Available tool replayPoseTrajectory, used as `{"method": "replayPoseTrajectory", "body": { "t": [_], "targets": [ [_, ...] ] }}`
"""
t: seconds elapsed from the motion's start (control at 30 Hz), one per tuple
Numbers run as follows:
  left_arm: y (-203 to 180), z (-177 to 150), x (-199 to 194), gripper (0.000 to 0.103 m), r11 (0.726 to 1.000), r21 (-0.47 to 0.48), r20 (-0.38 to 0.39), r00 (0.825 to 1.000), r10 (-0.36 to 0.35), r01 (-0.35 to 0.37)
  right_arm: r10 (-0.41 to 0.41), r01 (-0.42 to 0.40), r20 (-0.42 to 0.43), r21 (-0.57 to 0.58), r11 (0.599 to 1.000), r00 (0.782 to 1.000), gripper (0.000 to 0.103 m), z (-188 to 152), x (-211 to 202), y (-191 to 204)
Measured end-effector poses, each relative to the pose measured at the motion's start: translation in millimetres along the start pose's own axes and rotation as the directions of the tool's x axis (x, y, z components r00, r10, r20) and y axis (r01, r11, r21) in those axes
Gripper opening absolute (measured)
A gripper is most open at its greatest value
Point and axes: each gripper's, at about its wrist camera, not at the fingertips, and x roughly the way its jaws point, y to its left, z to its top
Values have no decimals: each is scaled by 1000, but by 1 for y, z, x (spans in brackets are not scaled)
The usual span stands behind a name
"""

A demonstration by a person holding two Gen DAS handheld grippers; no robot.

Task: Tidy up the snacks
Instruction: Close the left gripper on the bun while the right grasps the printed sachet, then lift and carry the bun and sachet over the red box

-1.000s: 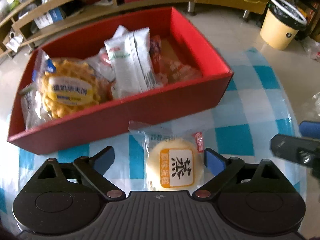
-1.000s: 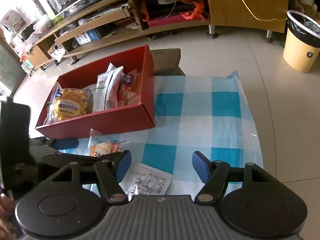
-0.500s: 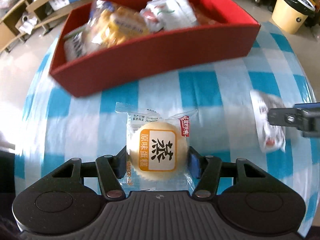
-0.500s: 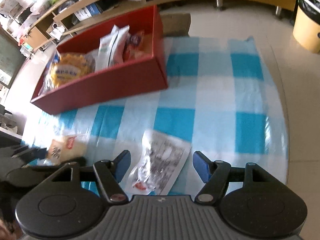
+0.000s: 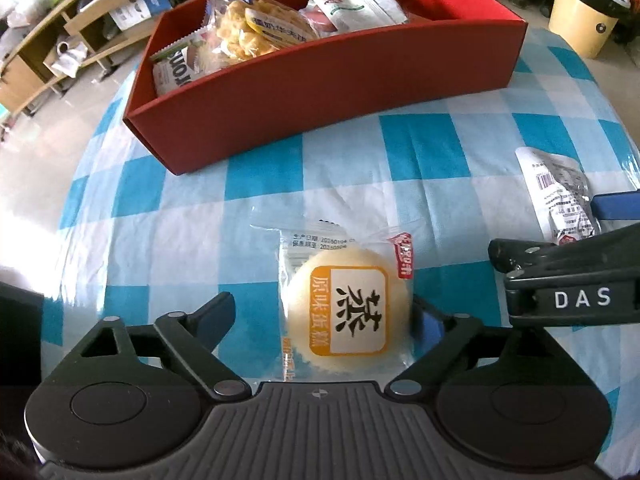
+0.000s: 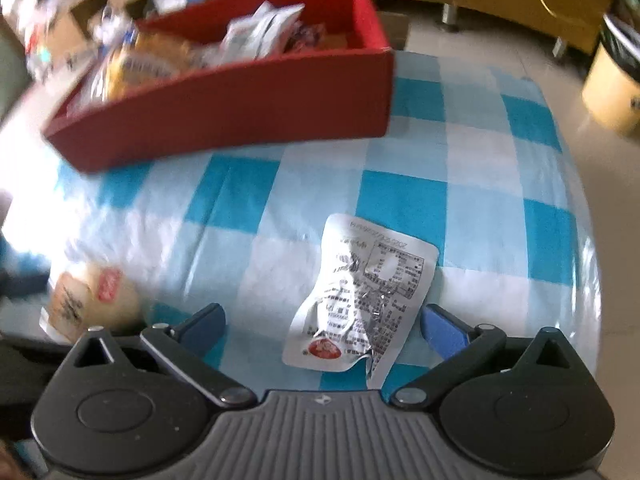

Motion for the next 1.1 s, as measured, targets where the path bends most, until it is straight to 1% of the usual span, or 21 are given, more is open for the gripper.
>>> {"method": "replayPoseTrajectory", "body": {
  "t": [0.13, 0.27, 0.33, 0.37, 0.43, 0.5, 0.53, 0.57, 0.6, 0.67, 0.73, 0.9, 1.1],
  "targets": [
    [5, -1, 4, 103, 1000, -1, 6, 1000, -3, 3, -19, 17, -39, -33, 999, 999, 102, 5, 3, 3],
    [18, -2, 4, 102, 999, -16, -14, 1000, -28, 28, 7, -7, -1, -33, 999, 1000, 102, 1, 0, -2],
    [24, -2, 4, 101, 999, -13, -4, 999, -33, 33, 34, -33, 9, -45, 998, 999, 101, -2, -3, -5],
    [26, -2, 5, 101, 999, -18, -2, 999, -35, 35, 33, -32, 15, -63, 998, 999, 98, -4, -4, -5],
    [30, -2, 5, 96, 997, -37, -9, 998, -69, 69, 4, -1, 28, -115, 993, 1000, 93, -11, -6, -1],
    [33, 0, 4, 81, 991, -57, -17, 993, -119, 117, 0, 4, 40, -118, 993, 999, 90, -13, -8, 0],
    [32, 0, 3, 78, 990, -57, -16, 991, -130, 129, -2, 7, 44, -116, 993, 999, 85, -13, -10, -1],
    [30, 1, 1, 74, 990, -48, -13, 991, -133, 132, -4, 9, 47, -109, 994, 999, 78, -13, -12, -2],
    [27, 0, 0, 71, 991, -31, -10, 992, -128, 127, -4, 9, 50, -101, 995, 999, 74, -13, -14, -5],
    [23, 0, -2, 69, 993, -14, -3, 993, -119, 119, -4, 8, 53, -87, 996, 999, 60, -13, -18, -9],
    [22, -1, -3, 67, 993, -12, -3, 994, -113, 113, 13, -10, 52, -67, 998, 999, 55, -14, -22, -15],
    [26, -4, -6, 65, 996, -30, -13, 996, -87, 86, 42, -40, 41, -53, 998, 998, 53, -23, -26, -15],
    [31, -8, -18, 65, 995, -35, 13, 995, -94, 95, 54, -52, 52, -45, 998, 997, 52, -32, -38, -13]
  ]
}}
